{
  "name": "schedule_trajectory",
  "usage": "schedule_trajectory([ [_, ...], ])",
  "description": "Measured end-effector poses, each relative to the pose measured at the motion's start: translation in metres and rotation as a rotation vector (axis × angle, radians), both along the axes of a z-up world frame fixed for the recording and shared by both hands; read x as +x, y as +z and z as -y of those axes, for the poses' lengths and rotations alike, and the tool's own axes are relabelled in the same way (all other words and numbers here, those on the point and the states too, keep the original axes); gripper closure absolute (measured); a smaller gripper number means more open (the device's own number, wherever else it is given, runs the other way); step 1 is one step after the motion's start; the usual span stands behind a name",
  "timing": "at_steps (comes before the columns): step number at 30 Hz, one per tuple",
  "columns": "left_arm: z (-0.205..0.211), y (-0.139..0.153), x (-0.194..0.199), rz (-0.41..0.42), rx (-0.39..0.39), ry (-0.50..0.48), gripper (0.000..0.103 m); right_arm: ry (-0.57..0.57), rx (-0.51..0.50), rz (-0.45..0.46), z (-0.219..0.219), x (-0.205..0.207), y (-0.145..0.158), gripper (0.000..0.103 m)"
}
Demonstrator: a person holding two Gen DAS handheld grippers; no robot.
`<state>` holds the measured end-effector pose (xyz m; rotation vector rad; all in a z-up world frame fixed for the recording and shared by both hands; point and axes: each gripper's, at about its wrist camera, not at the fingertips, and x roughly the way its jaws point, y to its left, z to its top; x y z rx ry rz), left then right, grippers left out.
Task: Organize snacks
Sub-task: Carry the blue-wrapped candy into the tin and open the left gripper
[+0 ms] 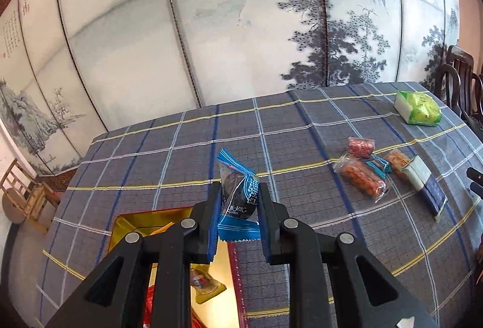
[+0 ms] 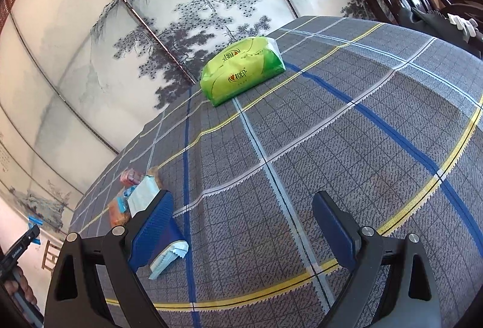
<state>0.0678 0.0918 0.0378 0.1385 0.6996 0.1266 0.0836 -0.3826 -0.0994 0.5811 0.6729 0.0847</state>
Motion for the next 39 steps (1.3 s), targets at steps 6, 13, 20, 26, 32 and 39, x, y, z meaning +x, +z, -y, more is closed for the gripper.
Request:
schedule_trajectory([
  [6, -0.037, -0.001, 0.001, -0.011, -0.047, 0.058, 0.084, 0.003, 0.002, -0.001, 0.001, 0.0, -0.001, 0.01],
  [13, -0.08, -0.008, -0.006, -0.043, -0.056, 0.124, 0.084, 0.009, 0.006, 0.007, 0.002, -0.002, -0.002, 0.01],
  [20, -0.112, -0.022, -0.019, -0.083, -0.054, 0.172, 0.084, 0.015, 0.008, 0.01, 0.001, -0.004, -0.001, 0.01],
  [26, -0.125, -0.036, -0.023, -0.123, -0.112, 0.185, 0.084, 0.013, 0.007, 0.01, 0.0, -0.004, -0.001, 0.01],
  [32, -0.107, -0.046, -0.01, -0.153, -0.134, 0.136, 0.084, 0.015, 0.006, 0.008, 0.0, -0.005, -0.001, 0.009],
  [39, -0.097, -0.06, 0.017, -0.211, -0.223, 0.112, 0.084, 0.019, 0.003, 0.006, -0.001, -0.005, -0.001, 0.009],
])
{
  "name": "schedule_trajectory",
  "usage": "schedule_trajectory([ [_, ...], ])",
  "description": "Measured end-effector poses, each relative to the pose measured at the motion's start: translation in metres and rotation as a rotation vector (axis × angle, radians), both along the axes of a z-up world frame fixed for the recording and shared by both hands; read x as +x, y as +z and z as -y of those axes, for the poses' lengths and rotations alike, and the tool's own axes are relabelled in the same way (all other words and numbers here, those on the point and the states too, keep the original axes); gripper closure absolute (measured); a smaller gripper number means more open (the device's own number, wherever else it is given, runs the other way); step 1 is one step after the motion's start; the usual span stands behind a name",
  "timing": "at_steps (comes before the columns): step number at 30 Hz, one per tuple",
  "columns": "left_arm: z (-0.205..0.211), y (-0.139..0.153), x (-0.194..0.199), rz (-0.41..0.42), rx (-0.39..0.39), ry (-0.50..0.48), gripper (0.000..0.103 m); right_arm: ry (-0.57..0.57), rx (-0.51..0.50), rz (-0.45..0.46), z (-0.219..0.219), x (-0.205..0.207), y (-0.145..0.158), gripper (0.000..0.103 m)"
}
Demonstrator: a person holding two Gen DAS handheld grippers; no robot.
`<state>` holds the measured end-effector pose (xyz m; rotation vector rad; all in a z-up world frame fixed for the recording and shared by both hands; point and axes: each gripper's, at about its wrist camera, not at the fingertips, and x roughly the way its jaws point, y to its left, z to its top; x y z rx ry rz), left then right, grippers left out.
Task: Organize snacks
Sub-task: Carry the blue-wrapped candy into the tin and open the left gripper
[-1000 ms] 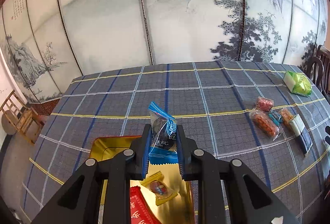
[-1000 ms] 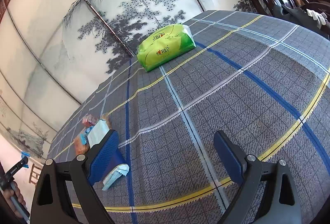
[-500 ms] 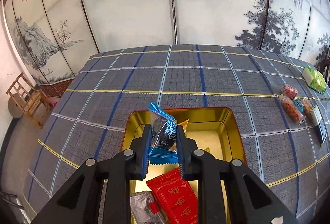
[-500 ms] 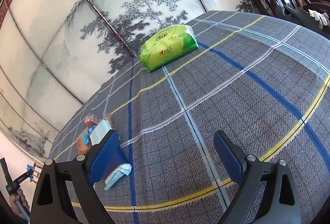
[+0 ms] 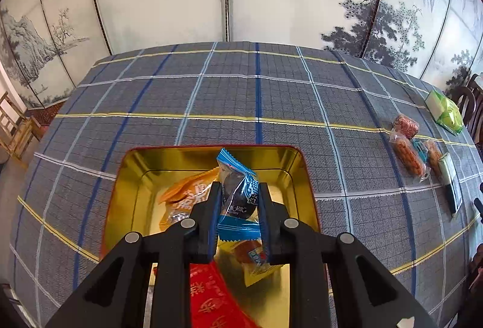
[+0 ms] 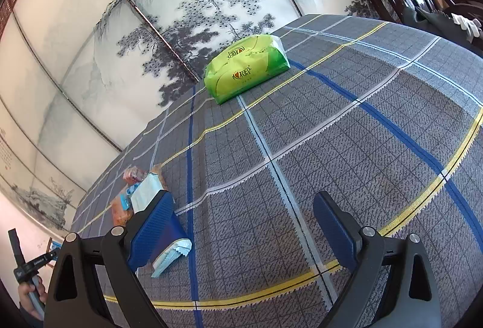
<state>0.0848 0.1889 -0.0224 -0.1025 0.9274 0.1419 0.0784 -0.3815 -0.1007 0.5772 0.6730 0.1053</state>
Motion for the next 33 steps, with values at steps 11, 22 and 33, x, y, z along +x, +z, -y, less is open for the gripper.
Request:
schedule_trajectory([
  [11, 0.004, -0.026, 0.028, -0.089, -0.097, 0.017, 0.084, 0.0, 0.002, 0.003, -0.002, -0.001, 0.0, 0.009],
  [22, 0.004, -0.045, 0.04, -0.126, -0.069, 0.05, 0.083, 0.002, 0.001, 0.002, -0.004, -0.001, 0.0, 0.009],
  [33, -0.003, -0.045, 0.041, -0.111, -0.067, 0.059, 0.08, 0.001, 0.0, -0.006, -0.006, 0.0, 0.0, 0.009],
])
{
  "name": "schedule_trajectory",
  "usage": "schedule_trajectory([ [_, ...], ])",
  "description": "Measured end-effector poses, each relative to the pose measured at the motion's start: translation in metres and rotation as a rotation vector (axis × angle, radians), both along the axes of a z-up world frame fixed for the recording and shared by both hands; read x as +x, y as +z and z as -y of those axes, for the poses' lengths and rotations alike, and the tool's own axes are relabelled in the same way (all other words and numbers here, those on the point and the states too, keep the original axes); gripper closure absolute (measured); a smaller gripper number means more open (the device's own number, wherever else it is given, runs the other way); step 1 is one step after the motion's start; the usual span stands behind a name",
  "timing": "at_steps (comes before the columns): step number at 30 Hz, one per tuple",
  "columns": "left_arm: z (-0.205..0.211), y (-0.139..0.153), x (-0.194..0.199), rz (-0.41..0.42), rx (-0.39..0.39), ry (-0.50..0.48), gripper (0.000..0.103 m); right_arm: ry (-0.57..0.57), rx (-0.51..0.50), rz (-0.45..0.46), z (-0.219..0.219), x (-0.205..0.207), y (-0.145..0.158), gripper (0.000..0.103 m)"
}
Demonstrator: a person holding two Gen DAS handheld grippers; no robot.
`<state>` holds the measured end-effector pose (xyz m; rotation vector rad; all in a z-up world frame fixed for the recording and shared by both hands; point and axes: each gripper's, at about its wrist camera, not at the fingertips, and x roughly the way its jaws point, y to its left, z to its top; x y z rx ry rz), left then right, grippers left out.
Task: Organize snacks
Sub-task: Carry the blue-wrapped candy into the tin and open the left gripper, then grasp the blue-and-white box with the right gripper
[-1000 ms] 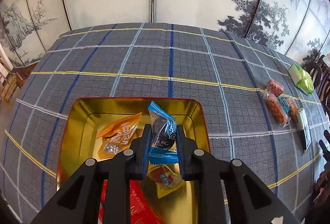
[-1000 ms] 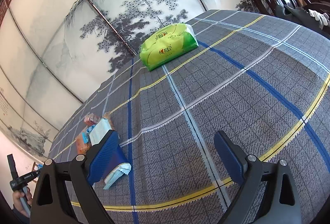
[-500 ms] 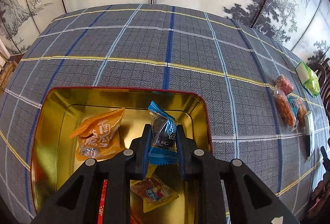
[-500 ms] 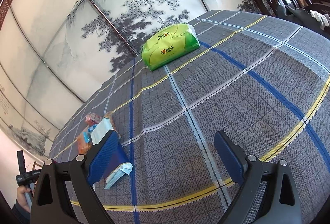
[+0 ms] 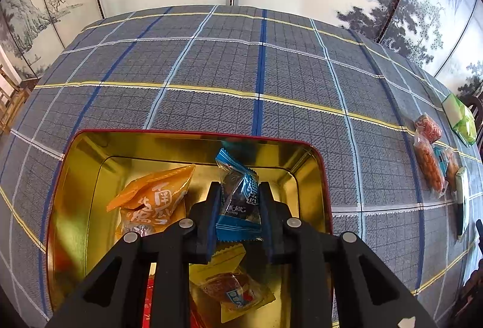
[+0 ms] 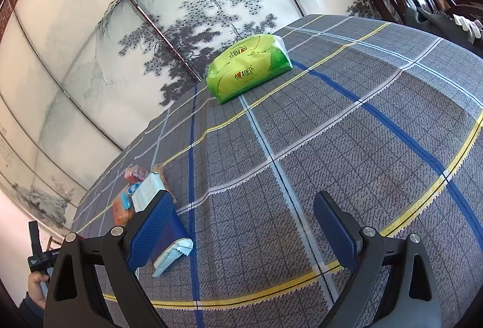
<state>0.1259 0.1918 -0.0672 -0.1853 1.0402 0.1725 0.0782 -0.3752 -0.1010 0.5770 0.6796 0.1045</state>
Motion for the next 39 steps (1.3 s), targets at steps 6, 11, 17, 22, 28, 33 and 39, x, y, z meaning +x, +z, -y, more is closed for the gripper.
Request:
schedule_trajectory([
  [6, -0.006, 0.004, -0.008, 0.012, -0.033, 0.022, 0.057, 0.005, -0.01, -0.017, -0.002, 0.004, -0.001, 0.008],
  [11, 0.0, 0.036, -0.037, 0.125, -0.023, -0.039, 0.05, -0.011, -0.046, -0.033, -0.003, 0.005, -0.001, 0.008],
  [17, -0.008, 0.09, -0.117, 0.354, -0.058, -0.029, 0.022, 0.079, -0.257, -0.072, -0.048, 0.011, 0.011, 0.008],
  [22, -0.007, 0.085, -0.178, 0.39, -0.144, -0.031, 0.021, 0.277, -0.361, -0.075, -0.114, 0.029, 0.024, 0.008],
  [28, 0.007, 0.058, -0.239, 0.362, -0.146, -0.054, 0.021, 0.381, -0.48, -0.12, -0.155, 0.055, 0.012, 0.008],
  [33, 0.013, 0.043, -0.27, 0.344, -0.192, -0.049, 0.022, 0.388, -0.513, -0.111, -0.16, 0.058, 0.008, 0.028],
  [39, 0.031, 0.043, -0.28, 0.361, -0.179, -0.081, 0.022, 0.382, -0.555, -0.097, -0.165, 0.04, 0.015, 0.053],
])
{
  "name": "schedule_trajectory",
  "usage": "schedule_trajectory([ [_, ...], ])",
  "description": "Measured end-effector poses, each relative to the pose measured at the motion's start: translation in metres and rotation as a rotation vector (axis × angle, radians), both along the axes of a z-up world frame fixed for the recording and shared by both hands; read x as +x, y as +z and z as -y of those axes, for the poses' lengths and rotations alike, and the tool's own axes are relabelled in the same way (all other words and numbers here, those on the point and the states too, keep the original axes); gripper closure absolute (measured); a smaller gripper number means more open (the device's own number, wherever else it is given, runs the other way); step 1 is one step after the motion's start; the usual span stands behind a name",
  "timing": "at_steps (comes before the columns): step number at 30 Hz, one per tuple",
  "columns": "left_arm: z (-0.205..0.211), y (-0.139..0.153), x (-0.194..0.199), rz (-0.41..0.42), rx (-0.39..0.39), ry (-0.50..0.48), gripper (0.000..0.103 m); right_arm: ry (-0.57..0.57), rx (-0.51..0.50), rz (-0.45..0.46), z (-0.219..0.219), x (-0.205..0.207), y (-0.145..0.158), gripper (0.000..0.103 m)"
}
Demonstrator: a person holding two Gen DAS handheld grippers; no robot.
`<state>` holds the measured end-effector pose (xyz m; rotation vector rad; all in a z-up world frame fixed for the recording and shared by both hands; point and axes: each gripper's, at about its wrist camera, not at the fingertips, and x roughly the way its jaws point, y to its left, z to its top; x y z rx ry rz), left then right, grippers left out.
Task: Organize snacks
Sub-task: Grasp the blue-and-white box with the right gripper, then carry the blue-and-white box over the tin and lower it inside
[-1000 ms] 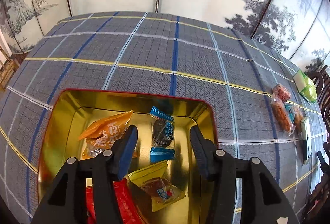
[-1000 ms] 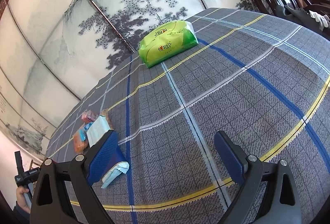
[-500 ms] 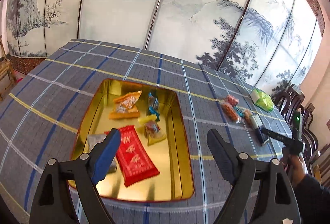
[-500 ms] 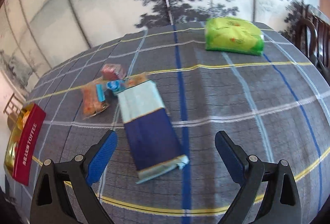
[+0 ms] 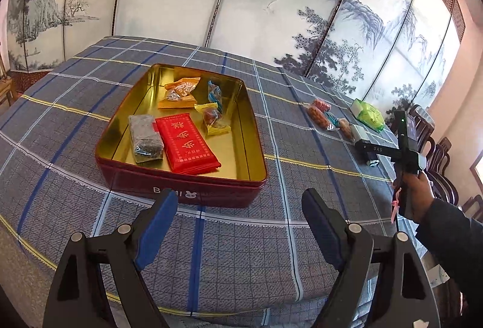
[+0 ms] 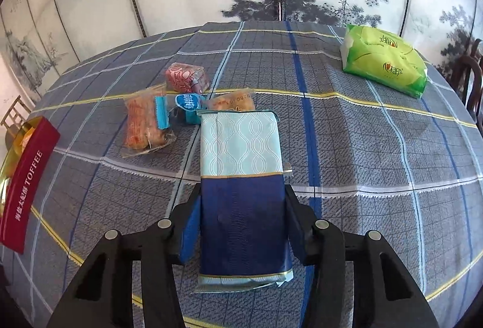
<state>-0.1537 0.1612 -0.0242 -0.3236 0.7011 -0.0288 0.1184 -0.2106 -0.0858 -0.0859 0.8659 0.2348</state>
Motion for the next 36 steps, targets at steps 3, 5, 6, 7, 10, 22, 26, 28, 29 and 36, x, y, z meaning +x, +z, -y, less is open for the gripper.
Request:
schedule_trajectory([
  [3, 0.007, -0.001, 0.001, -0.006, -0.001, -0.016, 0.023, -0.022, 0.001, 0.047, 0.004, -0.016, 0.01, 0.053],
  [5, 0.014, -0.002, 0.0, -0.005, 0.01, -0.026, 0.023, -0.029, -0.019, 0.066, 0.001, -0.022, 0.016, 0.053],
  [6, 0.016, -0.002, -0.001, -0.006, 0.008, -0.03, 0.023, -0.04, -0.028, 0.076, -0.001, -0.025, 0.02, 0.053],
  [7, 0.019, -0.003, -0.002, -0.007, 0.006, -0.031, 0.023, -0.05, -0.034, 0.08, -0.002, -0.025, 0.024, 0.053],
  [10, 0.025, -0.005, -0.006, -0.011, 0.018, -0.028, 0.023, -0.082, -0.038, 0.097, -0.008, -0.024, 0.036, 0.053],
  [22, 0.005, -0.021, -0.024, -0.072, 0.001, 0.096, 0.023, -0.029, -0.047, 0.126, -0.068, -0.027, 0.056, 0.053],
  [26, -0.003, -0.029, -0.027, -0.091, -0.021, 0.109, 0.023, 0.01, -0.076, 0.141, -0.092, -0.035, 0.061, 0.053],
  [28, -0.004, -0.033, -0.028, -0.098, -0.026, 0.112, 0.023, 0.02, -0.088, 0.152, -0.102, -0.038, 0.065, 0.053],
  [29, -0.004, -0.035, -0.029, -0.1, -0.026, 0.112, 0.023, 0.029, -0.09, 0.154, -0.107, -0.039, 0.067, 0.053],
  [36, -0.009, -0.043, -0.036, -0.108, -0.01, 0.12, 0.023, 0.069, -0.124, 0.169, -0.142, -0.05, 0.075, 0.053],
])
